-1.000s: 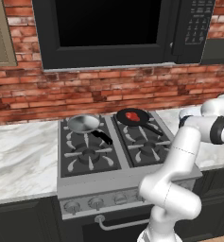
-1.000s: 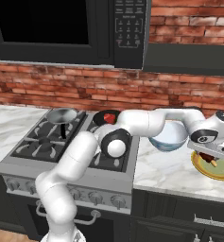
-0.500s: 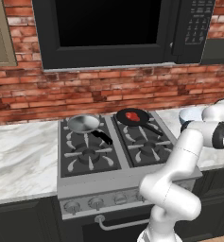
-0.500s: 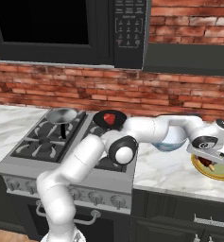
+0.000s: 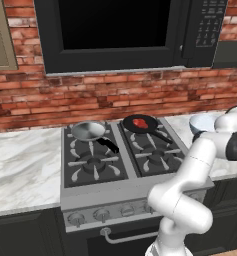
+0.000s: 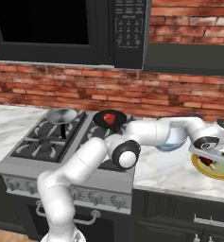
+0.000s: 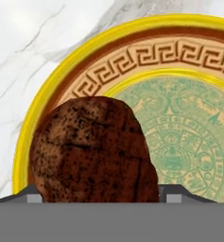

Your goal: Place one of the steaks on the plate and the other in the bowl. Then place the bowl in the fridge.

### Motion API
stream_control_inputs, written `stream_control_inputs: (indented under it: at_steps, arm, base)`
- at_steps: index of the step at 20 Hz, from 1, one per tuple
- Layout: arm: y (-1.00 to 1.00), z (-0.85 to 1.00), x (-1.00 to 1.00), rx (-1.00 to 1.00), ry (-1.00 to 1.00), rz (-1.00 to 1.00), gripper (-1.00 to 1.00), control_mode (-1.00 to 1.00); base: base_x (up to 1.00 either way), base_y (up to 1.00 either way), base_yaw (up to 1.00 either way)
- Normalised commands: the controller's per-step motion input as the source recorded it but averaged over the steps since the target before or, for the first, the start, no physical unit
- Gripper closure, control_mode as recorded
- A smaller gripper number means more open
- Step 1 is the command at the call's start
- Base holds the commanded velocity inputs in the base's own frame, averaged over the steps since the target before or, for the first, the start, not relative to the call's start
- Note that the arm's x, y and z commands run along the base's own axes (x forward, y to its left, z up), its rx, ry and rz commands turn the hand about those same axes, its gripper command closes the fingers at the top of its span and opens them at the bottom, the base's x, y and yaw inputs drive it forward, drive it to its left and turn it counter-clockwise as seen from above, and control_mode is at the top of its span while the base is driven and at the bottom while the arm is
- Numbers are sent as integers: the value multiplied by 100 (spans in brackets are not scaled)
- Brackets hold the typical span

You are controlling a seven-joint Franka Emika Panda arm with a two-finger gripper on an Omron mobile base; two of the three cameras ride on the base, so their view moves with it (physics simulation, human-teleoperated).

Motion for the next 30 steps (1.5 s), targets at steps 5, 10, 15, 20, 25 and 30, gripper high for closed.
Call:
stream_control_inputs:
  at_steps: [5,10,15,20,25,30]
  arm:
    - [2,0,-10,0,-3,0,-100,-100]
    - [0,0,-12,0,-5,0,-100,-100]
    - [38,19,-33,-1,-8,0,-100,-100]
    - [70,31,-66,-11,-29,0,-100,-100]
    - [98,17,-76,-20,-29,0,-100,-100]
    - [100,53,-45,-20,-15,0,-100,-100]
  base:
    - [0,0,0]
    - [0,0,0]
    - [0,0,0]
    - [0,0,0]
    - [0,0,0]
    - [0,0,0]
